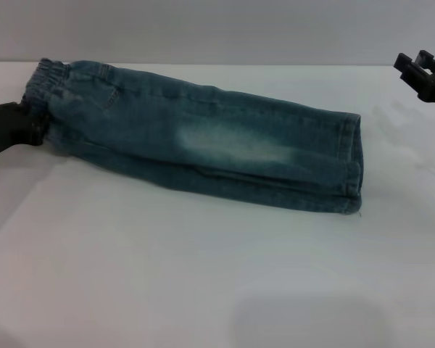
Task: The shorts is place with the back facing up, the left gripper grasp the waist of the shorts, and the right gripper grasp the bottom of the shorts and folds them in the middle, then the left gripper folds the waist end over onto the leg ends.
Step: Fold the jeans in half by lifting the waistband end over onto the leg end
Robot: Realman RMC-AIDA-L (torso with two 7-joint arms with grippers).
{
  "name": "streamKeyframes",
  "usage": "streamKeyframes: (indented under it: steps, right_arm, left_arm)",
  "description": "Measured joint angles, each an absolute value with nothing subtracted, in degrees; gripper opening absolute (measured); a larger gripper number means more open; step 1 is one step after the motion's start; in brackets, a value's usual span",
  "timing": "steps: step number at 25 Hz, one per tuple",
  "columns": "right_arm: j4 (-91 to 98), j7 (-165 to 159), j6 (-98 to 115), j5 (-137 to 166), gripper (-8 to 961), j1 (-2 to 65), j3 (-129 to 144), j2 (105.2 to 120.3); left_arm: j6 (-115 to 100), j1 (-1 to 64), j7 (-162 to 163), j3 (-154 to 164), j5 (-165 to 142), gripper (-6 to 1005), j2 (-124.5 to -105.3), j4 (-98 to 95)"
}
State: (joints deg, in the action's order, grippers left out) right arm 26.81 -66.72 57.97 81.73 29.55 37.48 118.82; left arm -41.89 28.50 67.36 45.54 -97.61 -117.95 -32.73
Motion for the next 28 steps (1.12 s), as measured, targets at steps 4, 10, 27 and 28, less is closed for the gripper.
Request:
streamKeyframes:
  steps: [4, 10, 27, 28]
  right_arm:
    - [26.65, -66.72, 58.01, 81.81, 436, 29.98, 38.95, 118.83]
    - [25.35, -66.72, 57.56, 81.89, 436, 31.73, 43.43, 118.83]
    - [24.48, -79.36, 54.34, 82.11, 437, 38.87, 65.83, 118.54]
    - [24.85, -80.86, 54.33, 82.11, 437, 39.23, 67.80, 118.49]
  left_arm:
    - [-45.98, 28.54, 67.43, 45.52, -97.33, 245, -117.93, -33.42]
    - [-53.22, 28.83, 67.58, 45.69, -96.82, 209, -117.80, -35.36]
    - [-69.36, 29.42, 78.93, 46.26, -93.50, 99, -117.73, -50.48]
    - [-71.10, 29.52, 81.33, 46.35, -93.60, 99, -117.61, -52.50]
